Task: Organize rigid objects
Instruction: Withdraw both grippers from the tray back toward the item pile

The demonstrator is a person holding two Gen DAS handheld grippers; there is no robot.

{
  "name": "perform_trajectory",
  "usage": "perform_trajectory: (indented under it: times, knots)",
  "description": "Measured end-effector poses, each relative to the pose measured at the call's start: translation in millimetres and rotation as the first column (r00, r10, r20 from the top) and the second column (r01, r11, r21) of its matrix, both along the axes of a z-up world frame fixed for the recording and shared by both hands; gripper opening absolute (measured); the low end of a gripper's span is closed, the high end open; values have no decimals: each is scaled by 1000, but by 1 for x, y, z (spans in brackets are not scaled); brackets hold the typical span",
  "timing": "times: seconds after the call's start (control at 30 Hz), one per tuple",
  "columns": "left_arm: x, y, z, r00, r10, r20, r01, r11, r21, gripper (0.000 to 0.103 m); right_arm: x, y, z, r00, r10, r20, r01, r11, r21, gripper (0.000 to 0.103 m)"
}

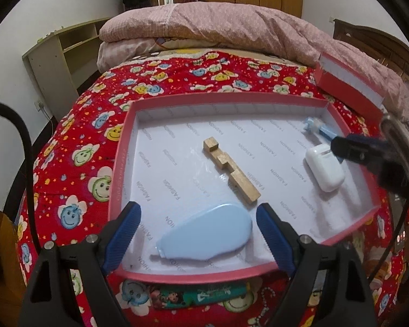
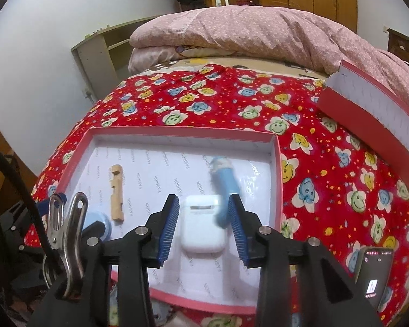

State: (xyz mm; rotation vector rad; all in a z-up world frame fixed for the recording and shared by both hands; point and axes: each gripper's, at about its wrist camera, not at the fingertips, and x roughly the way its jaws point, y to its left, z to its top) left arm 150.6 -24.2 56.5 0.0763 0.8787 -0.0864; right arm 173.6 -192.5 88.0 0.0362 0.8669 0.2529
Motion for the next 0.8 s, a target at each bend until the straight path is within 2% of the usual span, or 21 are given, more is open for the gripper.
perform_trajectory:
  times: [0.4,0.8]
  knots:
    - [-39,9,16,1000,3,13,-3,1000,-11,90,-46,4,10,1000,28,7,-28,999,19,39]
    - [-70,23,11,999,41,-6,-41,998,-39,90,-95,3,6,999,32,3,-32,999,39,40]
